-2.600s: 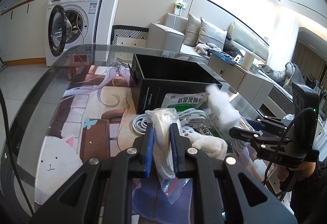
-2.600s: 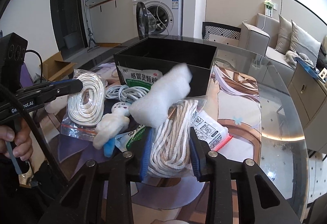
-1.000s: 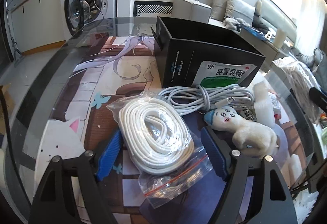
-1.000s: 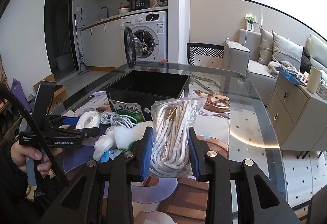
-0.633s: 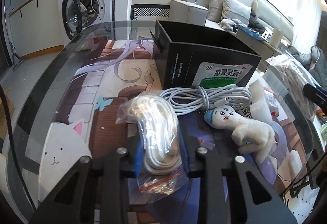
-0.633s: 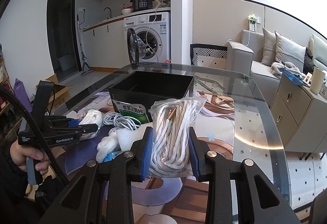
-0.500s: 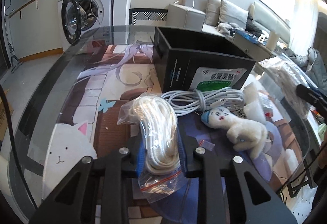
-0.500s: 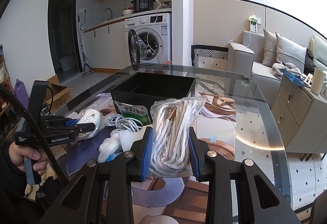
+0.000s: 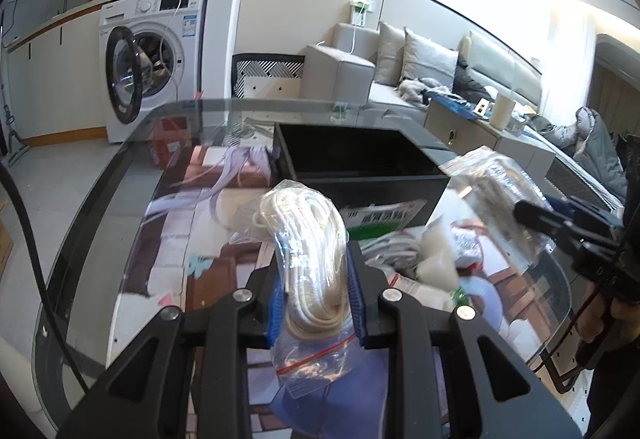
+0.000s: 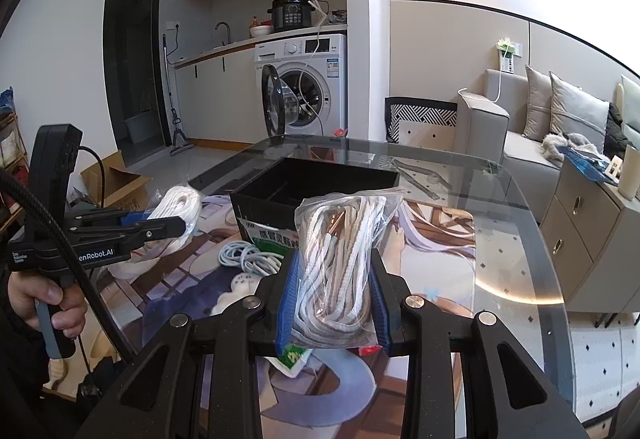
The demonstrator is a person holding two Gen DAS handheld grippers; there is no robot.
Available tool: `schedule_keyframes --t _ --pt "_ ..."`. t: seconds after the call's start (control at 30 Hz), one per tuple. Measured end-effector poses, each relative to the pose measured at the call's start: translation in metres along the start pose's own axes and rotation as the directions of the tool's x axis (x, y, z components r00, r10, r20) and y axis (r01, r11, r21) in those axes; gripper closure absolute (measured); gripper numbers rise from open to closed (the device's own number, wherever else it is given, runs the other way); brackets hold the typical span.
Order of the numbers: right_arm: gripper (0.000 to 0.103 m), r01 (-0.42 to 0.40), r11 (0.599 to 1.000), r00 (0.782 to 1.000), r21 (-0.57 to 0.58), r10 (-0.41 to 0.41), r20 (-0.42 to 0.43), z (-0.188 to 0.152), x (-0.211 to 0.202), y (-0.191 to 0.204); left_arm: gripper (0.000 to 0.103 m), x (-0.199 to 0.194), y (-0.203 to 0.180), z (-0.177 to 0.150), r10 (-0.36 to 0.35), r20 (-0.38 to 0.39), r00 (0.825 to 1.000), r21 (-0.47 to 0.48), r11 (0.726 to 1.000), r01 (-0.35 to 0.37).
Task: Organize soft objects
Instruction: 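Lift the bagged cable coils with both grippers toward the black box, then lower both bagged coils into the black box and open both grippers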
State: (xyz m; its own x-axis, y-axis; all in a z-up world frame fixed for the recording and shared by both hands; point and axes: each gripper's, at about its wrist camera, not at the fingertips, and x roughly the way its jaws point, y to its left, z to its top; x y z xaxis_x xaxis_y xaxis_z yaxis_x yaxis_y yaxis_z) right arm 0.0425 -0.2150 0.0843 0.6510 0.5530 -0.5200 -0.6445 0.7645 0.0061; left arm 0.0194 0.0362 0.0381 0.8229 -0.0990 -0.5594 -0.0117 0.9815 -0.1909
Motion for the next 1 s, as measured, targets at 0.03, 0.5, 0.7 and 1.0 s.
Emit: schedule_keyframes --t 0.03,0.5,0.7,1.0 --pt "0.071 -0.002 1.000 1.000 -0.001 0.002 0.000 0.001 0.002 0.000 0.078 0.000 -0.001 0.003 -0.008 0.005 1.000 -0.001 1.000 0.008" --pt "0.071 -0.033 0.999 0.999 0.025 0.034 -0.033 0.029 0.033 -0.005 0.078 0.017 -0.008 0.046 -0.053 0.045 0.998 0.024 0.998 0.052" --pt "0.071 -0.047 0.997 0.997 0.053 0.050 -0.060 0.044 0.053 -0.013 0.078 0.032 -0.009 0.058 -0.068 0.035 0.997 0.024 0.997 0.067" --pt "0.071 -0.068 0.989 0.990 0.130 0.083 -0.116 0.063 0.088 -0.029 0.077 0.063 -0.015 0.073 -0.063 -0.002 0.998 0.042 0.997 0.063"
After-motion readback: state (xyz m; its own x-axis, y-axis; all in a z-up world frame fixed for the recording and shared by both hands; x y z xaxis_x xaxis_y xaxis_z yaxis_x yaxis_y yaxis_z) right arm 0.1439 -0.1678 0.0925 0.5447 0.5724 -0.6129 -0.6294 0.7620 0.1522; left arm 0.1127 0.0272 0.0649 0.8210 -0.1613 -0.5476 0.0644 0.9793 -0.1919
